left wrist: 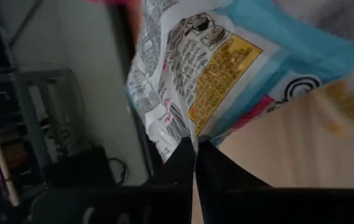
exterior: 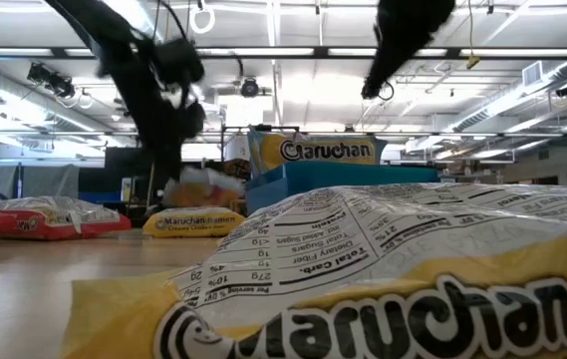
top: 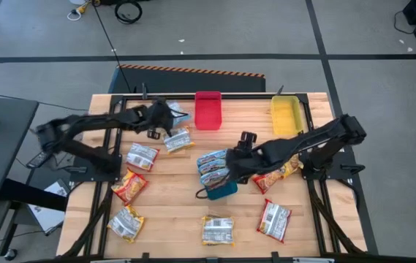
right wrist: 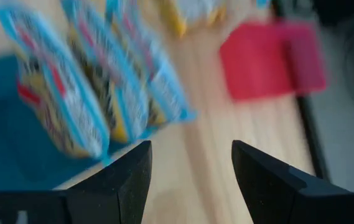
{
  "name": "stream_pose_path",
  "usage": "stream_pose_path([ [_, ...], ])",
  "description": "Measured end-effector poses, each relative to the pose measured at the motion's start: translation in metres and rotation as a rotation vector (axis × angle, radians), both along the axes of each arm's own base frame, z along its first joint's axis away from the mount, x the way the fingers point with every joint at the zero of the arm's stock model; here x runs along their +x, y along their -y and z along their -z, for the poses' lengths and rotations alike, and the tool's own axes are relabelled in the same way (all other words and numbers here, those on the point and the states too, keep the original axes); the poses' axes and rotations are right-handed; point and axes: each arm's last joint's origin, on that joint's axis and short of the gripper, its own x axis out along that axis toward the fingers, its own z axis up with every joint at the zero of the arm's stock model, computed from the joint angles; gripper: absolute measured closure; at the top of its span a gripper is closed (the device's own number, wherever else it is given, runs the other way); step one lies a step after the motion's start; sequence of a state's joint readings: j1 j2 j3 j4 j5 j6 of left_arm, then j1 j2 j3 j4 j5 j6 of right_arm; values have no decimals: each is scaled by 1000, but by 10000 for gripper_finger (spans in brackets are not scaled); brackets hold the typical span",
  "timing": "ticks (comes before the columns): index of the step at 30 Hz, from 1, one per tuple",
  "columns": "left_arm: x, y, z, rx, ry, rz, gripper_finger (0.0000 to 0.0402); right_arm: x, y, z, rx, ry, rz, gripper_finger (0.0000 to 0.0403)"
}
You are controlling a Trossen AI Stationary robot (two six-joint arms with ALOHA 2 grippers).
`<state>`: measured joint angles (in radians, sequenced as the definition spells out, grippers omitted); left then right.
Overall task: Sort Maruchan noodles
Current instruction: Put the blue noodle pack into the blue bin
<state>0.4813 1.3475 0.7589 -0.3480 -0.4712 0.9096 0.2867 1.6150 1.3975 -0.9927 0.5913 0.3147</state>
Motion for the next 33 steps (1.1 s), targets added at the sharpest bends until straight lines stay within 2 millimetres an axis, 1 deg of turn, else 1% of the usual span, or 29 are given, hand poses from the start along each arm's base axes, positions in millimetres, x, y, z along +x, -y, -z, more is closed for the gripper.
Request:
stream_pose_path([
  [4,-18,26,-39,-70,241,8,396,-4,1,-28,2,165,-53,176],
  [7,-34,43,-63,-182,454,26,396,-8,1,-44,2,254,-102,176],
  [9,-45,53,-76,-286,583,67,396,-9,2,-52,-11,290,-140,176],
  [12,-57,69,-93,-448,736,184,396,-9,1,-63,-47,348,-202,176],
  [16,-66,88,-107,-627,839,384,396,-3,-4,-75,-102,431,-304,169],
  [19,-64,101,-117,-699,906,534,396,3,-7,-84,-130,503,-415,155],
  [22,-59,113,-127,-710,971,656,396,8,-10,-93,-97,600,-520,130],
  [24,-55,120,-132,-706,1001,730,396,12,-12,-96,-80,656,-554,109],
  [26,-49,127,-134,-704,1014,789,396,16,-13,-94,-80,668,-576,87],
  [30,-37,139,-132,-669,1014,841,396,25,-15,-89,-106,667,-593,54],
  [33,-25,144,-126,-635,988,830,396,30,-17,-86,-106,678,-596,46],
])
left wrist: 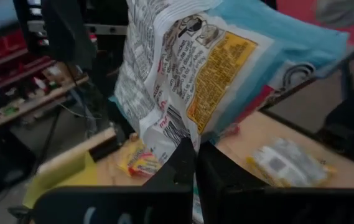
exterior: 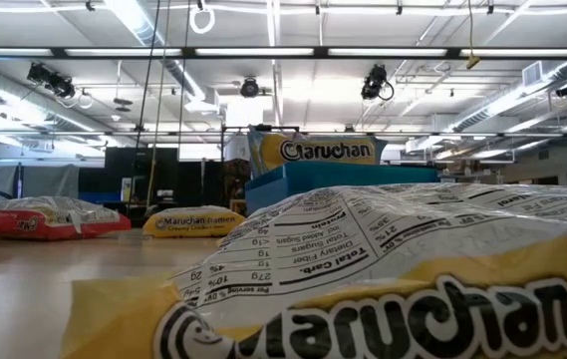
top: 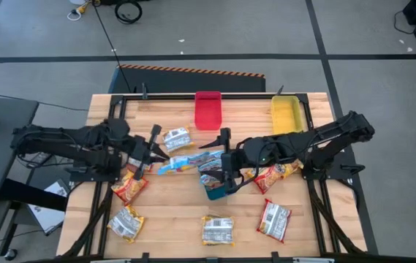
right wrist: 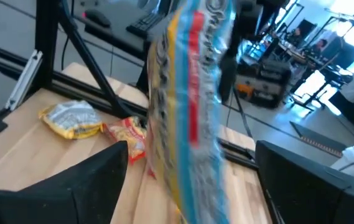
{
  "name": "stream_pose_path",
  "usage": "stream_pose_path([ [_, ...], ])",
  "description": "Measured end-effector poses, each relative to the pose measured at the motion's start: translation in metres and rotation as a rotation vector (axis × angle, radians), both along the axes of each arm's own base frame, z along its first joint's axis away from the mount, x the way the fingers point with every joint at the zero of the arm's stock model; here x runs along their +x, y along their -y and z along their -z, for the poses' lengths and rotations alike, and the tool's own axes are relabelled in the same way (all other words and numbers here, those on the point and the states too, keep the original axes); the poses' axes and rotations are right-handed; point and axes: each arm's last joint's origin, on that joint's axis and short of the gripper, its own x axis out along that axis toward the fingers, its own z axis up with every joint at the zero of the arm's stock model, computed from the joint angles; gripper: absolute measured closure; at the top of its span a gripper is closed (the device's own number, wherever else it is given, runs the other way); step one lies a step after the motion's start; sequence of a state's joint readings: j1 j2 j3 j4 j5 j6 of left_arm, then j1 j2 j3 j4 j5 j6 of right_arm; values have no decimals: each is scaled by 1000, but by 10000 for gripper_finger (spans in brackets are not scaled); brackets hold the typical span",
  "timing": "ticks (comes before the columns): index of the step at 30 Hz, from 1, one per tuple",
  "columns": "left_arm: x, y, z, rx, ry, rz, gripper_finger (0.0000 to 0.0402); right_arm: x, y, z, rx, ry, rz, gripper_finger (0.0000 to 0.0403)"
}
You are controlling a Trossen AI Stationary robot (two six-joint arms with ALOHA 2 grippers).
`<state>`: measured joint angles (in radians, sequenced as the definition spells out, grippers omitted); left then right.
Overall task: Sort Maruchan noodles
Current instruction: Put the blue noodle pack into the blue bin
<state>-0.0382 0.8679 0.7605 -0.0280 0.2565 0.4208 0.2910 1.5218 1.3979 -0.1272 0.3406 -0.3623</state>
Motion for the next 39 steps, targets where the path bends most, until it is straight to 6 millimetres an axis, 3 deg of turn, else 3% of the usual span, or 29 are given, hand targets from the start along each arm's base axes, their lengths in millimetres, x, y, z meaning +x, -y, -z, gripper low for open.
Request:
stream_pose_path([
  [8,30,11,6,37,79,36,396,8,-4,8,13,-6,-43,57],
  [12,39,13,11,80,100,44,396,8,-5,8,17,-7,-58,83],
  [25,41,14,14,29,48,-34,374,7,-7,10,36,-33,-75,280],
  [32,31,16,22,64,-82,-243,297,-4,-3,31,81,-277,-22,278],
  [39,24,7,49,-23,-365,-462,224,-13,-3,59,211,-536,9,261],
])
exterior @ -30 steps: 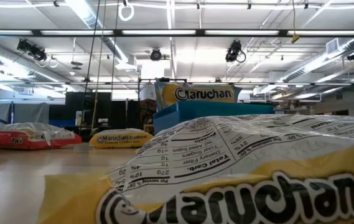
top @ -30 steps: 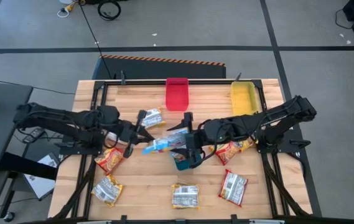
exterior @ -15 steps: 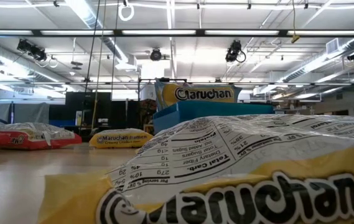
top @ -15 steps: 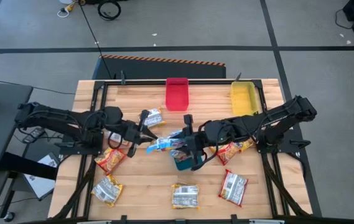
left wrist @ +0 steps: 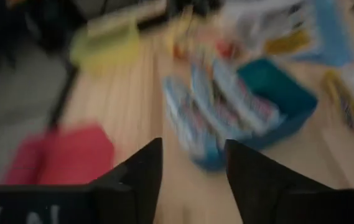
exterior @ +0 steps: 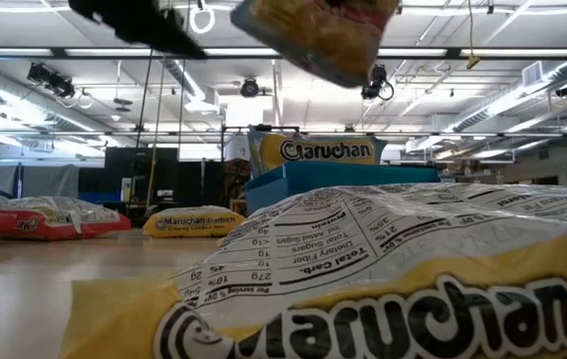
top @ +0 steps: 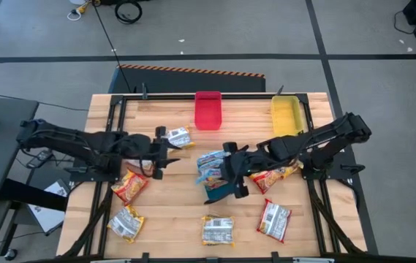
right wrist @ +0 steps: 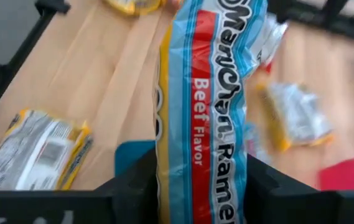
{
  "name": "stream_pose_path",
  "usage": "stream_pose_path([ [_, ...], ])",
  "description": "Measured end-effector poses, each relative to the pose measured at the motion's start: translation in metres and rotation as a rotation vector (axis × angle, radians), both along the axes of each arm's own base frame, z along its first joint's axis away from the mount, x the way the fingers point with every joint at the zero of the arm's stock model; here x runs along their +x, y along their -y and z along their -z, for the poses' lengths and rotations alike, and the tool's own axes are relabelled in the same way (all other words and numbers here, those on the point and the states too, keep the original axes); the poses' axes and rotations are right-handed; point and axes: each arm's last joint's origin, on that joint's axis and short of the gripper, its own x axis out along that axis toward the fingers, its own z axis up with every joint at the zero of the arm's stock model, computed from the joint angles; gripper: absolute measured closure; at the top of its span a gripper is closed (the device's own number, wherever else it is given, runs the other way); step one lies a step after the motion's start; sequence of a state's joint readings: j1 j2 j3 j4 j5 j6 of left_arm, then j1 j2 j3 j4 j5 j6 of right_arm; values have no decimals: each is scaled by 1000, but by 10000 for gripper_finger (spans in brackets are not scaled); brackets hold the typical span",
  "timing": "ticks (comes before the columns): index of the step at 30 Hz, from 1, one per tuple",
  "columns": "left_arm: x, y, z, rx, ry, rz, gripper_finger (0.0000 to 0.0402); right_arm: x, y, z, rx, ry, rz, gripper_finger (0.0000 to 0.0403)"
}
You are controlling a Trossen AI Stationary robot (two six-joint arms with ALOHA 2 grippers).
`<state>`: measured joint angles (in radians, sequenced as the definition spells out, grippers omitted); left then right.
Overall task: Sort Maruchan noodles
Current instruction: Put the blue noodle pack into the blue bin
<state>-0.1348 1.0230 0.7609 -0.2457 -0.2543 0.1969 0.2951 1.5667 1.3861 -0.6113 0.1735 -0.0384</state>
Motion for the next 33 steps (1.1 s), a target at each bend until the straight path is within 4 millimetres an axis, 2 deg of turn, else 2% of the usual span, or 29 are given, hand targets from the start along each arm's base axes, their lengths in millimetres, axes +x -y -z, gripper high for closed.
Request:
stream_pose_path([
  [6,11,-8,27,-171,-147,-184,210,0,-4,43,73,-142,6,274],
  [11,27,-12,47,-171,-218,-223,211,8,-6,74,51,-235,28,274],
  [18,39,-21,69,-159,-298,-269,211,28,-9,99,-14,-360,4,274],
  [23,41,-25,76,-155,-332,-281,211,39,-9,112,-15,-427,-26,274],
  [28,40,-25,76,-137,-347,-269,212,40,-6,103,-50,-490,-21,274],
  [33,40,-26,76,-119,-351,-259,212,37,-4,70,-55,-446,-12,274],
])
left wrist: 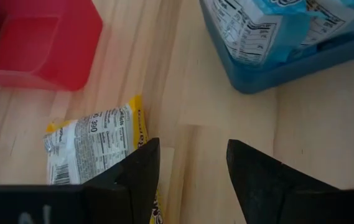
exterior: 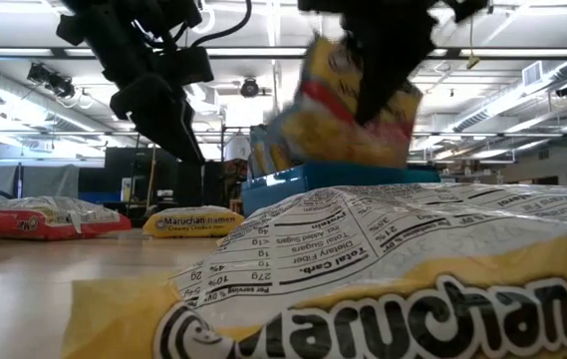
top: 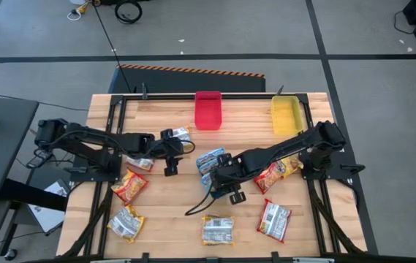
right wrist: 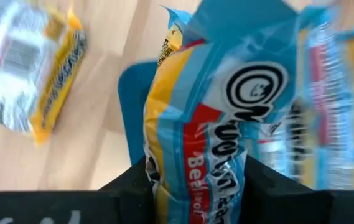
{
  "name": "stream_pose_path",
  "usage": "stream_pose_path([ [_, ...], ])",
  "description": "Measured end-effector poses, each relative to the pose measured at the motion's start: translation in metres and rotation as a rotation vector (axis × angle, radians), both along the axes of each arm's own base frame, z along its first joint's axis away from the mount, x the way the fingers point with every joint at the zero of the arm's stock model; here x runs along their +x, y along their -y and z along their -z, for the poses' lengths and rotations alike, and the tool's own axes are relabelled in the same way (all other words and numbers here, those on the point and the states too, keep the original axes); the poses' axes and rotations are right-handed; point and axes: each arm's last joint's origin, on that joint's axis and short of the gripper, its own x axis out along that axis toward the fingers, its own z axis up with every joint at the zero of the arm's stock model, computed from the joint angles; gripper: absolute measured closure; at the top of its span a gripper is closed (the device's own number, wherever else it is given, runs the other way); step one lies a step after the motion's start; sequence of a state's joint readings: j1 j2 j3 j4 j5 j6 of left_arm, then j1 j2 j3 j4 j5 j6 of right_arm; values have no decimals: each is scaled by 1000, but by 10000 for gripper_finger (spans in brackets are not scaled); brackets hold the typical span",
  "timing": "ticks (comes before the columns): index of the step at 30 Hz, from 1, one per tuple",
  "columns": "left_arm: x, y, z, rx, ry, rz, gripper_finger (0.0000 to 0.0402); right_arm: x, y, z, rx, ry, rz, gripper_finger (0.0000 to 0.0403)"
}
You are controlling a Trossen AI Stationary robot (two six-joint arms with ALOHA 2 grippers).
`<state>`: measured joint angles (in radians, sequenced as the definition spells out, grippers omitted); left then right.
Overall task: Sort Maruchan noodles
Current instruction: Put the blue noodle pack into the blue bin
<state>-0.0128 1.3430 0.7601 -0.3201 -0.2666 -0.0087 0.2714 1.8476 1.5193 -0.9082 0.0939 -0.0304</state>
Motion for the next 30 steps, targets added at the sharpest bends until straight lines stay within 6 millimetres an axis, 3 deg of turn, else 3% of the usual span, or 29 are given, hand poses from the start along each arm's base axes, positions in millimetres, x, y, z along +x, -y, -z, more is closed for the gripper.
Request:
stream_pose_path([
  [11,1,-1,-1,-10,13,-11,212,-9,2,-6,-54,-103,-112,274],
  [16,3,3,-2,-130,47,62,212,-9,1,-6,-64,-104,-152,274],
  [23,5,22,-2,-249,59,149,212,-13,2,2,-74,-144,-159,274],
  [30,17,45,15,-318,47,175,212,-20,1,19,-104,-182,-161,274],
])
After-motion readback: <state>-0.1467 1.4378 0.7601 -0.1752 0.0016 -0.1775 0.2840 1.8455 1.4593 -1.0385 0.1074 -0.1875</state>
